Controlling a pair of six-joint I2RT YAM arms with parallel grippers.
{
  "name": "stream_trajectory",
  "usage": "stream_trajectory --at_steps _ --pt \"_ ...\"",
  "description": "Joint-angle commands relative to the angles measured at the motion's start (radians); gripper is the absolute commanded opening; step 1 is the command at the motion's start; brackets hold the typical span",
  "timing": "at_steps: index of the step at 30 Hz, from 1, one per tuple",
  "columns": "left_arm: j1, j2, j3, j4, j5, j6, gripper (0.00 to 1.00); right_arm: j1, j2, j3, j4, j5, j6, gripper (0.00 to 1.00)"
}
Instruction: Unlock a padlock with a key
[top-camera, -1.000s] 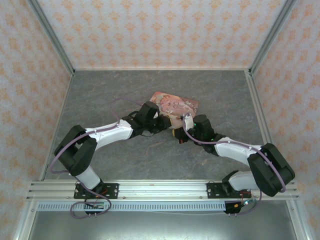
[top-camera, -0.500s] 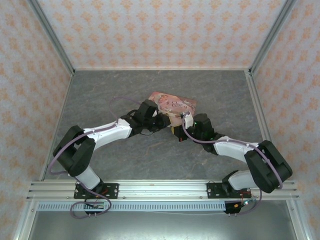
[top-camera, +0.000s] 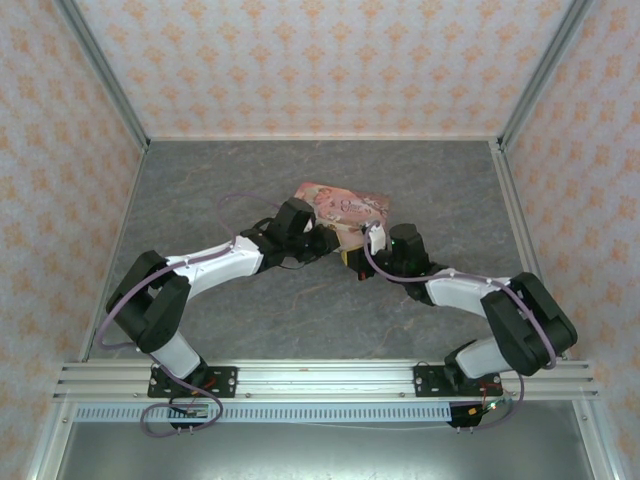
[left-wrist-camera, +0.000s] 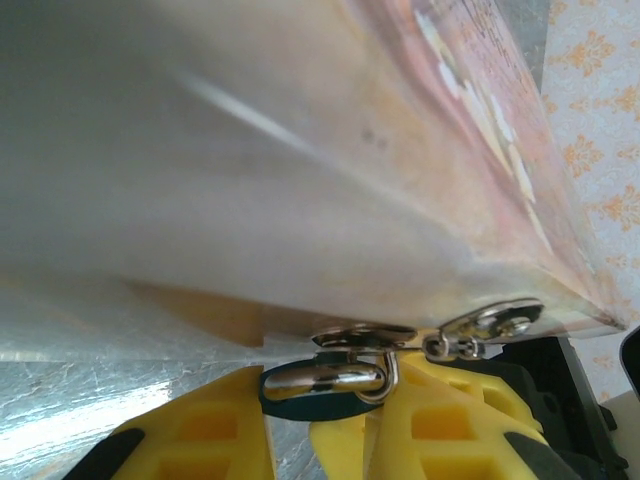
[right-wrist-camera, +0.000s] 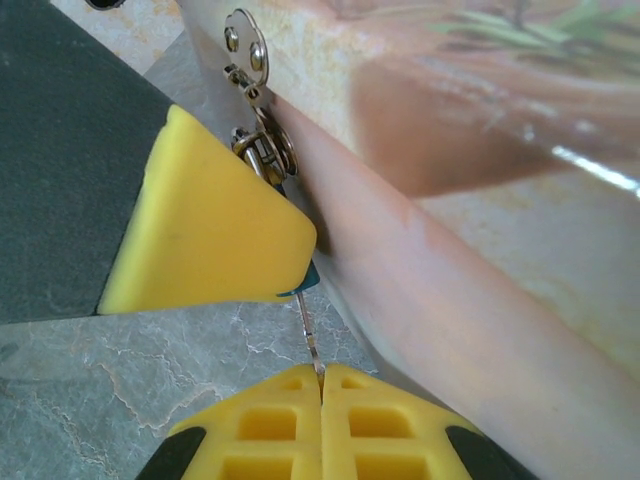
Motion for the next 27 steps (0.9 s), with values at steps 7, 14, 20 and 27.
stream_trajectory --at_steps 7,14,20,27 --pt "-0.043 -0.048 0.043 -0.041 0.180 0.016 0.13 -0.027 0.059 0.091 0.101 -0.034 -0.032 0.00" --pt "-0.043 -0.040 0.041 -0.022 0.179 -0.001 0.13 -0.027 0.075 0.098 0.120 -0.053 -0.015 0.00" --pt "-0.043 -0.034 0.040 -0.028 0.173 -0.001 0.13 -0.027 0.066 0.116 0.146 -0.066 0.014 0.00" --pt "-0.043 -0.019 0.040 -0.022 0.171 -0.004 0.13 -0.027 0.042 0.134 0.177 -0.075 0.047 0.00"
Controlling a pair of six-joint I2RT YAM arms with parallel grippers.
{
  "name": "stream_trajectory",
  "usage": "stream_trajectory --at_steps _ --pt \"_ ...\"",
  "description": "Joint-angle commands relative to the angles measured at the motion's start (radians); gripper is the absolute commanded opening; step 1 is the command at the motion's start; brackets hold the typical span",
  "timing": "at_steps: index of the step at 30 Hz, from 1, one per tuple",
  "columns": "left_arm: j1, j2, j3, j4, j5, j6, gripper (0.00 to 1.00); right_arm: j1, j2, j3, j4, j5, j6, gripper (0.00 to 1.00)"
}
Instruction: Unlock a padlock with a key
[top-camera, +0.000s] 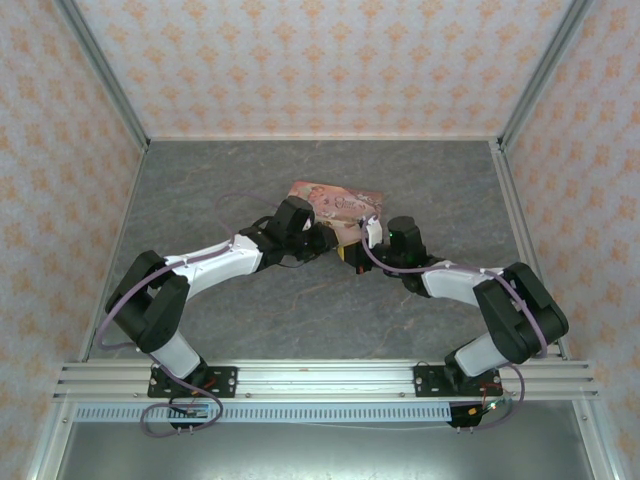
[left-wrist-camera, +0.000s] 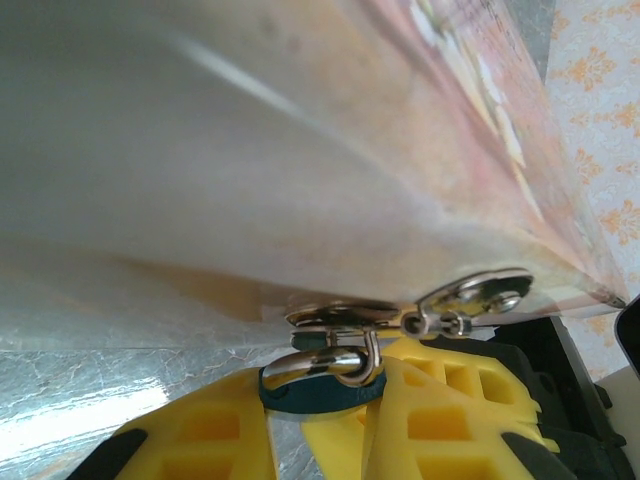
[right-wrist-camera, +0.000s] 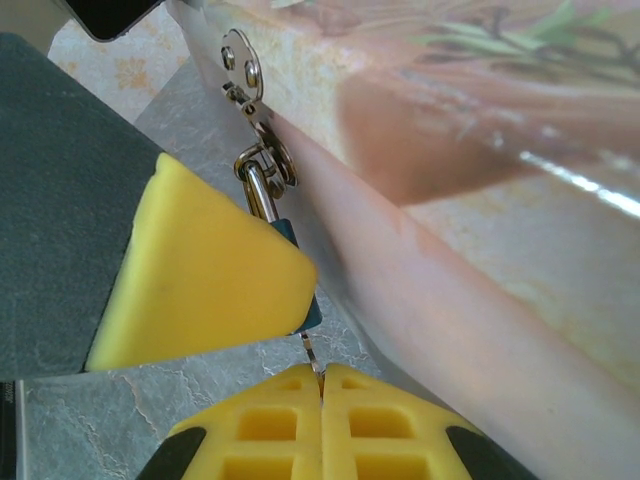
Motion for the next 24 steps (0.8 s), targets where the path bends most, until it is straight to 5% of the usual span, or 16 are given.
stream_trajectory --at_steps 1,24 --pt "-0.049 -0.016 0.026 -0.005 0.177 0.015 0.13 -0.007 -0.027 0.078 0.167 -0.001 0.021 0.00" --pt "-0.051 0.093 -0.049 0.125 0.159 -0.037 0.13 0.033 0.018 -0.061 0.278 0.075 0.116 0.00"
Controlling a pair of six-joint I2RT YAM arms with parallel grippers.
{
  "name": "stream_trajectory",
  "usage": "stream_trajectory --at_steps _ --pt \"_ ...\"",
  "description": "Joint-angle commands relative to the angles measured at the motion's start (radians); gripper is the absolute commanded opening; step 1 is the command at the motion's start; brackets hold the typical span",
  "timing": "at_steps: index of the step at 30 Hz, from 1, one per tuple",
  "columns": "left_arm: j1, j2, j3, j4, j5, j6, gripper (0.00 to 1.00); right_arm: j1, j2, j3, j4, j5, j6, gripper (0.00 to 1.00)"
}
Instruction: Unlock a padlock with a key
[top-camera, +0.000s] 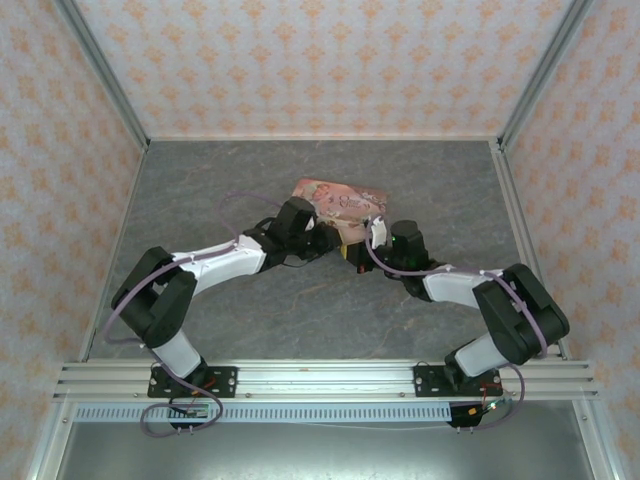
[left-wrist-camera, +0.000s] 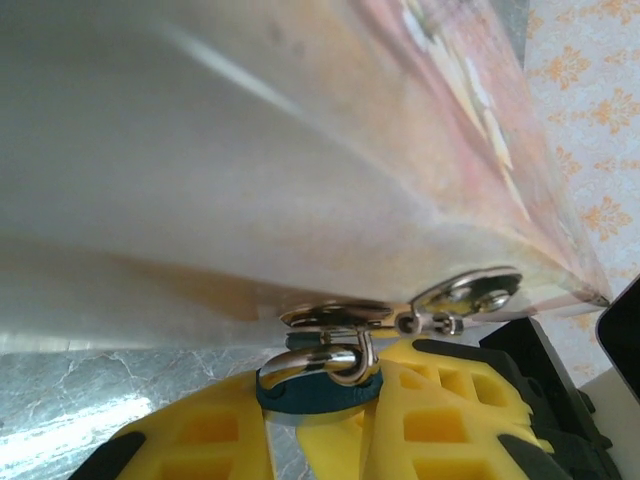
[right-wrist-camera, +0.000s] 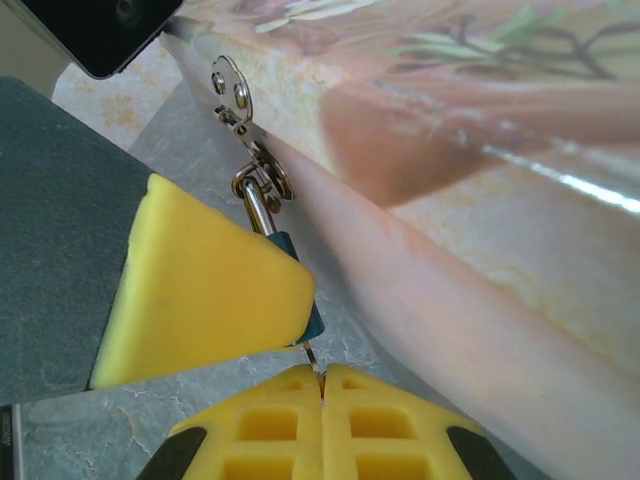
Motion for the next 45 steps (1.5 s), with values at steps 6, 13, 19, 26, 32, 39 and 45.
stream_trajectory --at_steps 6,13,19,26,32,39,45 --pt "-0.048 0.081 -0.051 0.059 0.128 -0.044 0.16 0.050 0.064 -0.056 0.247 0.065 0.070 0.00" --pt "-0.047 0.089 -0.082 0.072 0.092 -0.042 0.31 0.065 0.096 -0.069 0.245 0.106 0.094 0.00" --pt "-0.031 0.033 -0.126 0.071 0.048 -0.041 0.50 0.075 0.125 -0.090 0.261 0.110 0.142 0.00" --pt "0.020 -0.099 -0.205 0.080 0.000 -0.044 0.65 0.093 0.118 -0.101 0.262 0.115 0.199 0.00" --pt "0.048 -0.155 -0.324 0.278 -0.049 -0.155 0.66 0.106 0.107 -0.090 0.254 0.137 0.290 0.00" --pt "0.048 -0.119 -0.383 0.445 -0.059 -0.246 0.60 0.120 0.079 -0.072 0.213 0.155 0.382 0.00" --pt "0.048 -0.098 -0.388 0.495 -0.059 -0.265 0.53 0.125 0.069 -0.070 0.200 0.156 0.424 0.00"
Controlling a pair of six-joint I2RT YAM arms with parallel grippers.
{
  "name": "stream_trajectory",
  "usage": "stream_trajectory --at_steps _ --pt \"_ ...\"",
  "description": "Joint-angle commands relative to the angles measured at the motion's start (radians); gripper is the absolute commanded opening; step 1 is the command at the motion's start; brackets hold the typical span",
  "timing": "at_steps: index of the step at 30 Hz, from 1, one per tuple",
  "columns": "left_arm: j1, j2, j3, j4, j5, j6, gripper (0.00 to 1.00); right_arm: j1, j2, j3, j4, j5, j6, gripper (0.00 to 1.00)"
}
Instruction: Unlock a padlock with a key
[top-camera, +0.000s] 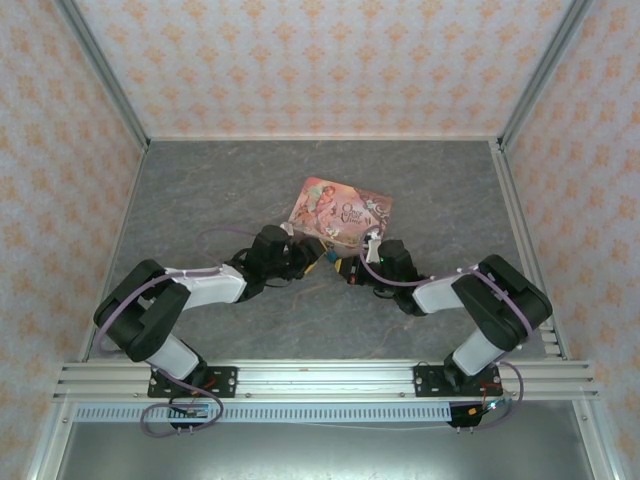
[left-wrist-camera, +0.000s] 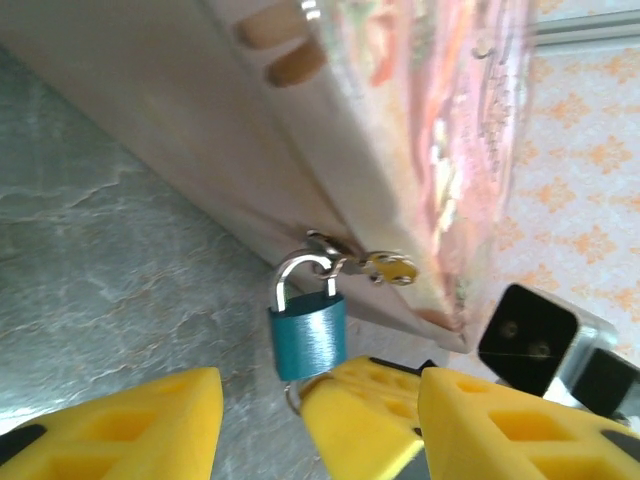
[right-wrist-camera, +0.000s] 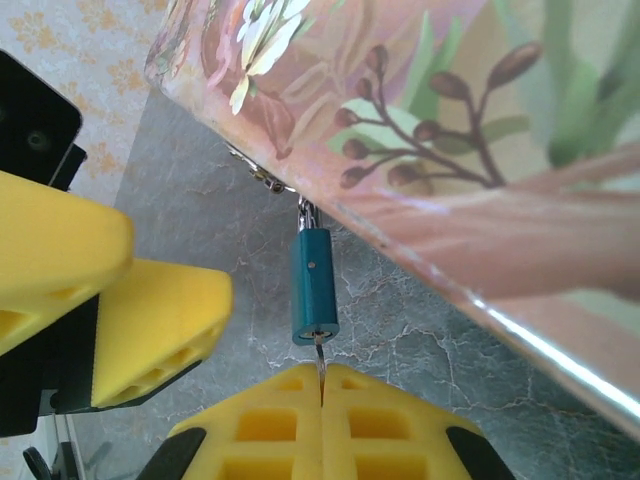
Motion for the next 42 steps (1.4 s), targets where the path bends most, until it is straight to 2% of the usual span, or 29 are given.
stream_trajectory --at_steps 1,34,42 --pt "0.004 0.022 -0.010 0.086 -0.023 -0.029 0.52 0.008 -0.029 0.028 0.029 0.007 0.044 0.00" --pt "-0.044 0.205 0.065 0.197 -0.007 -0.078 0.36 0.013 -0.028 0.036 0.019 -0.009 0.077 0.00" --pt "-0.052 0.218 0.071 0.197 -0.010 -0.086 0.27 0.013 -0.029 0.042 0.028 -0.023 0.090 0.00"
